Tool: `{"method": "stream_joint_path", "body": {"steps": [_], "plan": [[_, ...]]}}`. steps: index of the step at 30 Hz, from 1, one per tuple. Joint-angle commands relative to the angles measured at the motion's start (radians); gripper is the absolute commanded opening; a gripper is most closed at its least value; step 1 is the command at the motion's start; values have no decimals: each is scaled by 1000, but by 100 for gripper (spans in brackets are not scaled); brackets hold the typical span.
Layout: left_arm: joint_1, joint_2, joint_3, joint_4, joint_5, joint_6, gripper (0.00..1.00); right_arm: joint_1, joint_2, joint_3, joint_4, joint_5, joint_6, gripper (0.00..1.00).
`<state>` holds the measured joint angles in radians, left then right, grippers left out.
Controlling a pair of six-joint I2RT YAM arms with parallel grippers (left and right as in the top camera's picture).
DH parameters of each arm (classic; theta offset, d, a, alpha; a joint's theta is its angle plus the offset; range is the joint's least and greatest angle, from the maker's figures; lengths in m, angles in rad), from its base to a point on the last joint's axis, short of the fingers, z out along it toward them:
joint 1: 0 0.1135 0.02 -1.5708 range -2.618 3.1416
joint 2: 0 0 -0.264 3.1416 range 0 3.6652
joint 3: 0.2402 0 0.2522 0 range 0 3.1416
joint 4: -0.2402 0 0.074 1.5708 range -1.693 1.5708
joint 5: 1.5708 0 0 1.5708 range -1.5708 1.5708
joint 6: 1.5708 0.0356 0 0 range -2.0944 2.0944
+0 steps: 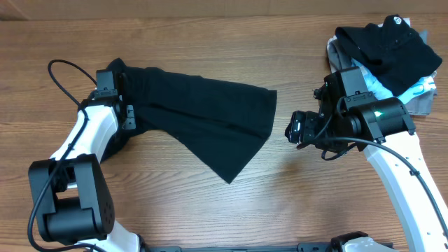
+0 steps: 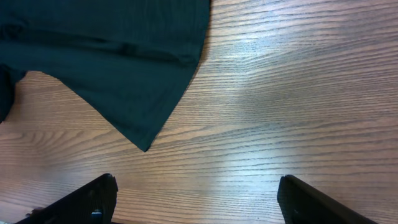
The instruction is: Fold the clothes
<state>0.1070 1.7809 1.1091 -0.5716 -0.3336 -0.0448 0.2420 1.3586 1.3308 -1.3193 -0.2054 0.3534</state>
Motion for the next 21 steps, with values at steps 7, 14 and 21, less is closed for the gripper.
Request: {"method": "stream_joint_path", "body": {"steps": [7, 14, 21], "plan": [[5, 23, 3, -21, -13, -43, 4, -1, -3, -2, 6, 1, -10, 87], [4, -10, 174, -279, 46, -117, 4, -1, -3, -2, 5, -9, -10, 87], [3, -21, 361, -483, 73, -119, 4, -1, -3, -2, 4, -26, -17, 86]]}}
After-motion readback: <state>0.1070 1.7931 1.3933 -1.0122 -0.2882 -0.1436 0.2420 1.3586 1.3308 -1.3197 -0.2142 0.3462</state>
